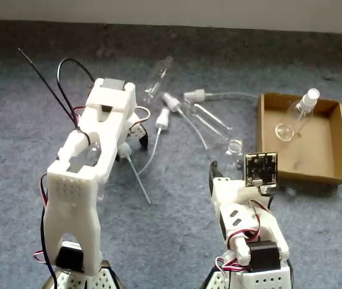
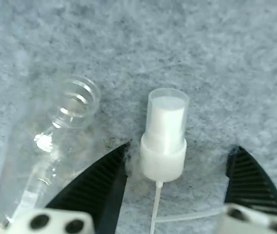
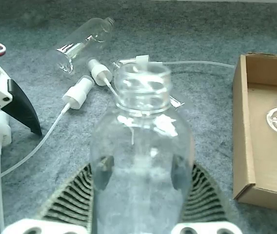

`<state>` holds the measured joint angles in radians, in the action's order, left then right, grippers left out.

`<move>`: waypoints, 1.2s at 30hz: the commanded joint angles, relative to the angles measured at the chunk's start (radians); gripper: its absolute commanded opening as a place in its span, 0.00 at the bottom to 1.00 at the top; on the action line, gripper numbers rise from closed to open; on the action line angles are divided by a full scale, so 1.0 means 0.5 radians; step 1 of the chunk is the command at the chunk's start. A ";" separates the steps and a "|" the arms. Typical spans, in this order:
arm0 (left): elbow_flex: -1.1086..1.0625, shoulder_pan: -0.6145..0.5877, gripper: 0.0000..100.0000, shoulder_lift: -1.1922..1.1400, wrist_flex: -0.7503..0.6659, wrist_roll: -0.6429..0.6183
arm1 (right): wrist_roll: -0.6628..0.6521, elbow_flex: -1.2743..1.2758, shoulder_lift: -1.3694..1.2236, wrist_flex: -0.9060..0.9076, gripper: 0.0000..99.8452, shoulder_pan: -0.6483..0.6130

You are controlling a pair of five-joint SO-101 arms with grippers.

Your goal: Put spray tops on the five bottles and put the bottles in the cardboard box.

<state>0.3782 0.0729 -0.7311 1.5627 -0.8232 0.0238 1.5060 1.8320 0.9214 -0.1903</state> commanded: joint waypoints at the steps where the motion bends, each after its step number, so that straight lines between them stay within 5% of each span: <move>1: 0.072 -0.014 0.28 -0.011 -0.015 -0.012 | -0.006 -0.020 0.017 -0.066 0.07 0.017; 4: 0.072 -0.017 0.24 -0.011 -0.015 -0.012 | -0.006 -0.020 0.017 -0.066 0.07 0.017; 9: 0.072 -0.014 0.00 -0.011 -0.015 -0.012 | -0.006 -0.020 0.017 -0.066 0.07 0.017; 13: 0.072 -0.017 0.07 -0.011 -0.021 -0.012 | -0.006 -0.020 0.017 -0.066 0.07 0.017; 23: 0.072 -0.014 0.07 -0.011 -0.015 0.015 | -0.006 -0.020 0.017 -0.066 0.07 0.014; 31: 0.127 -0.008 0.07 0.023 0.212 0.783 | -0.006 -0.020 0.017 -0.069 0.07 -0.026; 36: 0.293 0.041 0.07 0.140 0.368 0.921 | -0.015 0.011 0.017 -0.167 0.07 -0.219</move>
<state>0.4519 0.0852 -0.7403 1.6840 -0.4043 0.0238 1.5060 1.8320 0.8999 -0.2470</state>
